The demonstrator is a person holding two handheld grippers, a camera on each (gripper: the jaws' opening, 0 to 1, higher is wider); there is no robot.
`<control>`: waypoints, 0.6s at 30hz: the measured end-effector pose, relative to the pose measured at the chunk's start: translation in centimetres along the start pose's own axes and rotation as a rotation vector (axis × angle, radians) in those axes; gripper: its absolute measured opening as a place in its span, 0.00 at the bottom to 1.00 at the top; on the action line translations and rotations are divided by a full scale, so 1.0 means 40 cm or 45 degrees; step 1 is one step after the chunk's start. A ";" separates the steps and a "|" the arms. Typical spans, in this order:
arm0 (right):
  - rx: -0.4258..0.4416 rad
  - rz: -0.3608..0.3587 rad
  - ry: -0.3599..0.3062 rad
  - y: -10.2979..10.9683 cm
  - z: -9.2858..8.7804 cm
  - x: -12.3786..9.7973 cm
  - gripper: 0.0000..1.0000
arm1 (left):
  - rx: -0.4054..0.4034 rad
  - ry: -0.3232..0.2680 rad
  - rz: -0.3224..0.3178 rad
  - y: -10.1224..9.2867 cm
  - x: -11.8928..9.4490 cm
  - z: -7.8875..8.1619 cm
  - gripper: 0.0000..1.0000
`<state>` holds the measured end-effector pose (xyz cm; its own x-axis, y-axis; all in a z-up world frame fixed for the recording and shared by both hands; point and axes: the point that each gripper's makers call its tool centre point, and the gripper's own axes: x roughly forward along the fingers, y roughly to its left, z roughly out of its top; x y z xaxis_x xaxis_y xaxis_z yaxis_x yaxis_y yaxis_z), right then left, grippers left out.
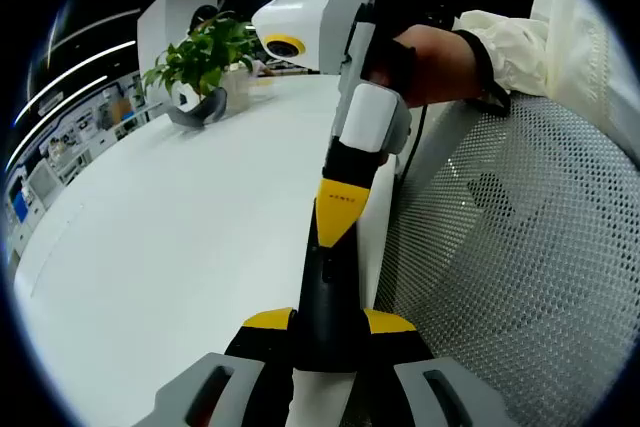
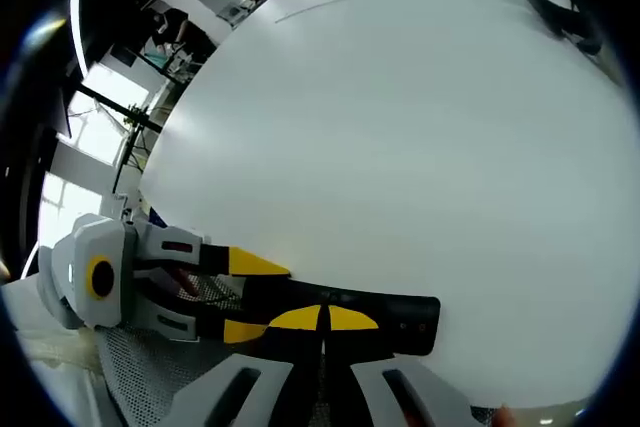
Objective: Press the specified remote control buttons in sequence, fully releasing each button before pressing the next.
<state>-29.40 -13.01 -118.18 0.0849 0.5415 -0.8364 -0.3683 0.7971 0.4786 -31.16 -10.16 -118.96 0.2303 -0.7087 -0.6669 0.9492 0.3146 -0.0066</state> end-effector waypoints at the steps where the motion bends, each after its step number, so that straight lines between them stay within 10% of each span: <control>1: 0.000 0.002 -0.003 0.001 0.001 -0.001 0.00 | 0.000 0.000 0.000 0.000 0.000 0.000 0.24; 18: -0.195 -0.062 -0.017 0.006 -0.007 0.002 0.00 | 0.002 -0.005 -0.003 -0.001 0.000 0.000 0.24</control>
<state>-29.73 -12.85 -118.18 0.1178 0.5072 -0.8537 -0.5000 0.7731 0.3903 -31.19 -10.17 -118.95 0.2289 -0.7121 -0.6637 0.9501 0.3119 -0.0070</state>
